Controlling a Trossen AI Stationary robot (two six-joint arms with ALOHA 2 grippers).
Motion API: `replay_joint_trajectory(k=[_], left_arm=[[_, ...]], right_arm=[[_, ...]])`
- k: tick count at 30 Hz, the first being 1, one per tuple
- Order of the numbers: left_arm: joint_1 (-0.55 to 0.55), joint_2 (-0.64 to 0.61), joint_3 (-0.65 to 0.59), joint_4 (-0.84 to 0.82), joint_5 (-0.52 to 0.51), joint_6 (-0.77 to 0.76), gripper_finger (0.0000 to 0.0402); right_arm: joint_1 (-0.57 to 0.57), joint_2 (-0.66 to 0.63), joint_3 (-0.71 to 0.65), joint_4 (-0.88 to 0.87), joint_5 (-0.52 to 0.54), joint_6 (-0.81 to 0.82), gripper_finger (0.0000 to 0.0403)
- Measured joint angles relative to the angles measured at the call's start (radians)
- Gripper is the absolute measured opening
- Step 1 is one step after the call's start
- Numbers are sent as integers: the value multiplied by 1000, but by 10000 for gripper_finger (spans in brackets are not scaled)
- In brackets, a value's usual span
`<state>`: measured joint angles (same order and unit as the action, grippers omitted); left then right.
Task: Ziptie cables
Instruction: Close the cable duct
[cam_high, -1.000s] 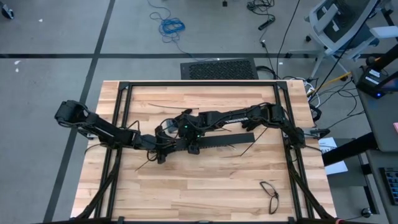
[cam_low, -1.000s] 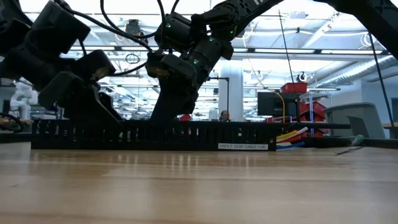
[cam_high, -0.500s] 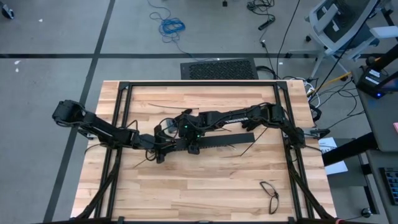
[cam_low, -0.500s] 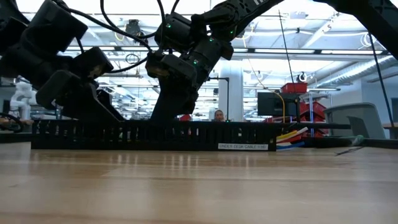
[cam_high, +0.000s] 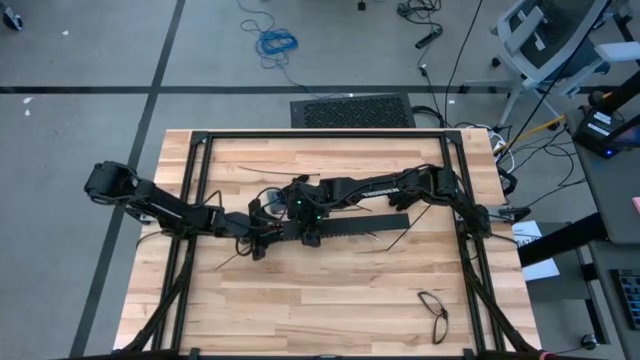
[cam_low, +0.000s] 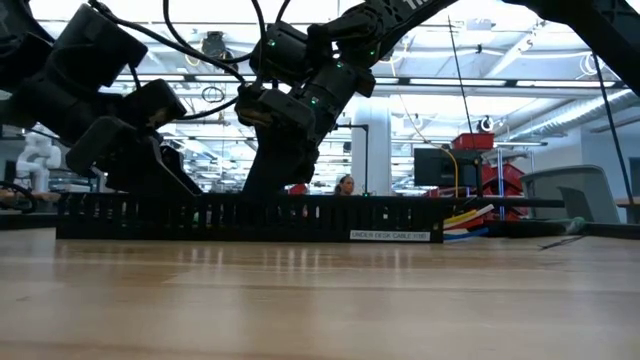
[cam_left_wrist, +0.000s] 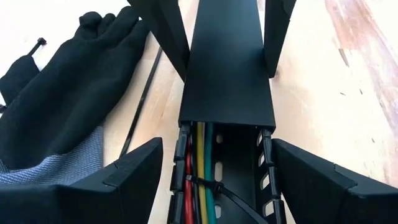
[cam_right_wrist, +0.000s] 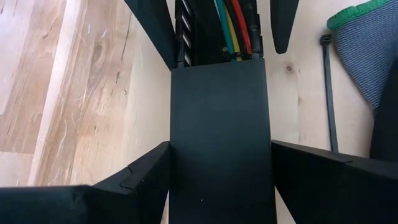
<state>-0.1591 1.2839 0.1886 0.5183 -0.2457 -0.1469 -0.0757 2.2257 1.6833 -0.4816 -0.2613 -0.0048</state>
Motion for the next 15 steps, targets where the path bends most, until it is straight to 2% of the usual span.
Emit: replay_joint_trajectory(k=[15], left_arm=[[27, 3, 0, 0, 28, 6, 289]], right_arm=[[0, 0, 0, 0, 1, 0, 240]])
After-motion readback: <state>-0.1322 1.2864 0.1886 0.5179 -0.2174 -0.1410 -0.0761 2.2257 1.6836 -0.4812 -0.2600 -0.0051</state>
